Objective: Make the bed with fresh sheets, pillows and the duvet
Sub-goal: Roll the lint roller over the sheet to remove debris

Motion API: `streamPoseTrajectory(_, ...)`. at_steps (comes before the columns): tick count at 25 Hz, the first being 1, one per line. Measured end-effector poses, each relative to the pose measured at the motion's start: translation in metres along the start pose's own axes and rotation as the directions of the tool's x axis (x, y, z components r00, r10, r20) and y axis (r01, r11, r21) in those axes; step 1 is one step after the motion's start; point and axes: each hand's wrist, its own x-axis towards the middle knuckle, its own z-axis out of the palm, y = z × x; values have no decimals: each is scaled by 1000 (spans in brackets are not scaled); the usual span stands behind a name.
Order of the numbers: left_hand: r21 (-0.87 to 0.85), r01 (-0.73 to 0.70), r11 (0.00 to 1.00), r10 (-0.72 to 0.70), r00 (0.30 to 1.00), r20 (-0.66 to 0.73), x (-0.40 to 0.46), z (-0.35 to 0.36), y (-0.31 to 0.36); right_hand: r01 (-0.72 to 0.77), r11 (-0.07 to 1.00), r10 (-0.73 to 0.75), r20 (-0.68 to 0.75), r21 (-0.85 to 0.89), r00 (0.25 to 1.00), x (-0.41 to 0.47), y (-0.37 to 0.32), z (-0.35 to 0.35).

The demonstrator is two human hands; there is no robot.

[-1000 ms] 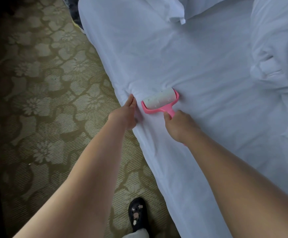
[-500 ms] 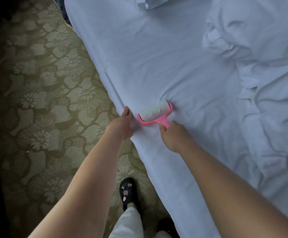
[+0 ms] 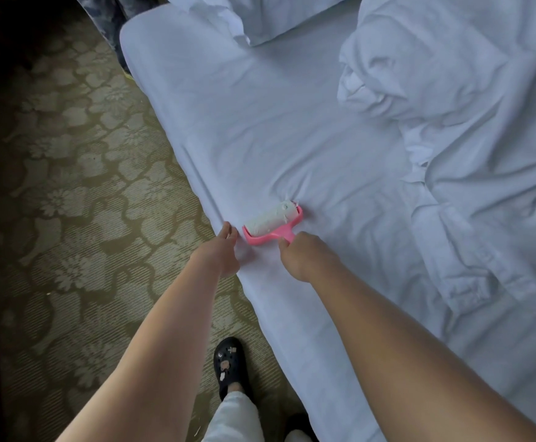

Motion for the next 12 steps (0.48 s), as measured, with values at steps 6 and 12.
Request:
streamPoseTrajectory(6, -27, 6, 1000, -6, 1000, 10, -5, 6, 4, -3, 1000, 3, 19, -15, 1000, 0, -2, -3)
streamPoseTrajectory(12, -17, 2, 1000, -2, 1000, 20, -9, 9, 9, -13, 999, 14, 34, -29, 999, -6, 10, -4)
